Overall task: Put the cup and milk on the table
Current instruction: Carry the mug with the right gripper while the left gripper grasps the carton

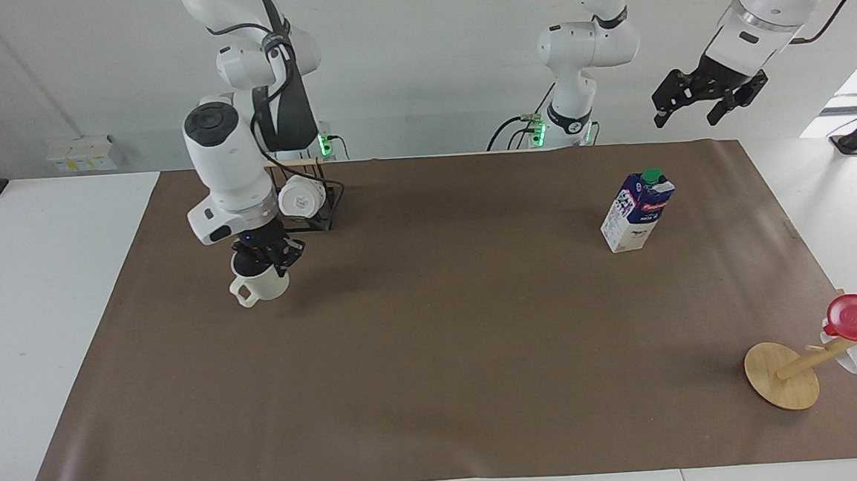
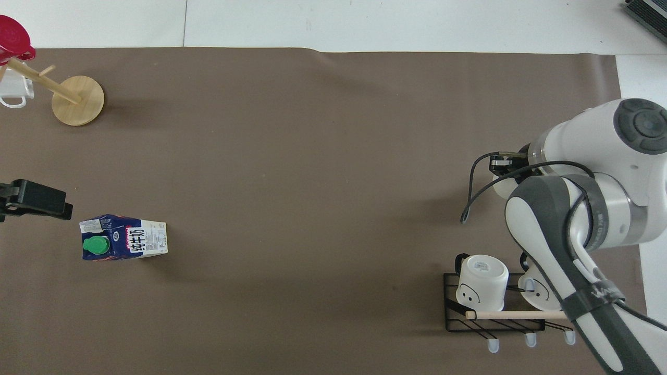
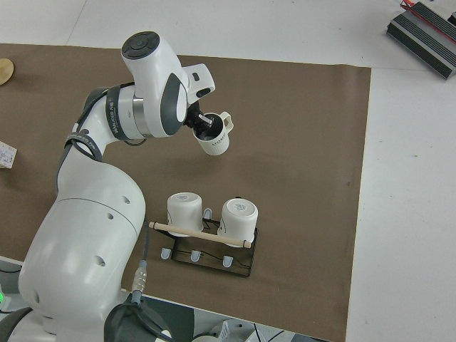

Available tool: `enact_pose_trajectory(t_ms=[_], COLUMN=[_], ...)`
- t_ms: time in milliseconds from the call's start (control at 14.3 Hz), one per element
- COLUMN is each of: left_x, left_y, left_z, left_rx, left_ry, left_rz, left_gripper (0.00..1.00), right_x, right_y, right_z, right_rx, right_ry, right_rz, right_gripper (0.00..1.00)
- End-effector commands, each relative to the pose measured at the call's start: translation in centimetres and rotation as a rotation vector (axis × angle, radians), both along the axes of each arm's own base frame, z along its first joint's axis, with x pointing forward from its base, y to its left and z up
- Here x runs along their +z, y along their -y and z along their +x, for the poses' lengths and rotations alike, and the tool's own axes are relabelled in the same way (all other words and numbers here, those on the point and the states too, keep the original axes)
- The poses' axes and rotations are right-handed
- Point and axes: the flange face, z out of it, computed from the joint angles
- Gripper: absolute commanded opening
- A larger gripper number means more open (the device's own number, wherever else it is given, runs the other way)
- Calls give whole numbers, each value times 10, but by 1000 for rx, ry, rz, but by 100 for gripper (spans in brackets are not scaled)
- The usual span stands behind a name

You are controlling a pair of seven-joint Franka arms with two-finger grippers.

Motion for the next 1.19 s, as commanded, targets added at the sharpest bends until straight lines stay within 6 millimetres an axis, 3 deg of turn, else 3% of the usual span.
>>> enact_pose_trajectory(t_ms=[0,210,350,560,840,1119], left_x=[-24,-62,-85,-101,-129,-154], left_y=[3,-5,-6,-8,-21,-22], left_z=[-26,-27,-27,-36,-35,-38], left_rx=[-12,1,3,-3,-46,-51], left_ry=[46,36,37,69,101,103], left_rz=[-12,-13,-11,3,4,4], left_gripper=[100,100,100,100,100,100], right_x=[-8,-9,-9,-18,-31,-64], right_y=[-55,-108,-132,-178,-210,-251], right_z=[-6,-22,-32,-47,-58,-73], right_rx=[-61,-96,-92,-115,-126,-124], right_ry=[-5,2,3,24,48,54], right_rz=[6,11,14,26,30,28], right_gripper=[0,0,0,0,0,0])
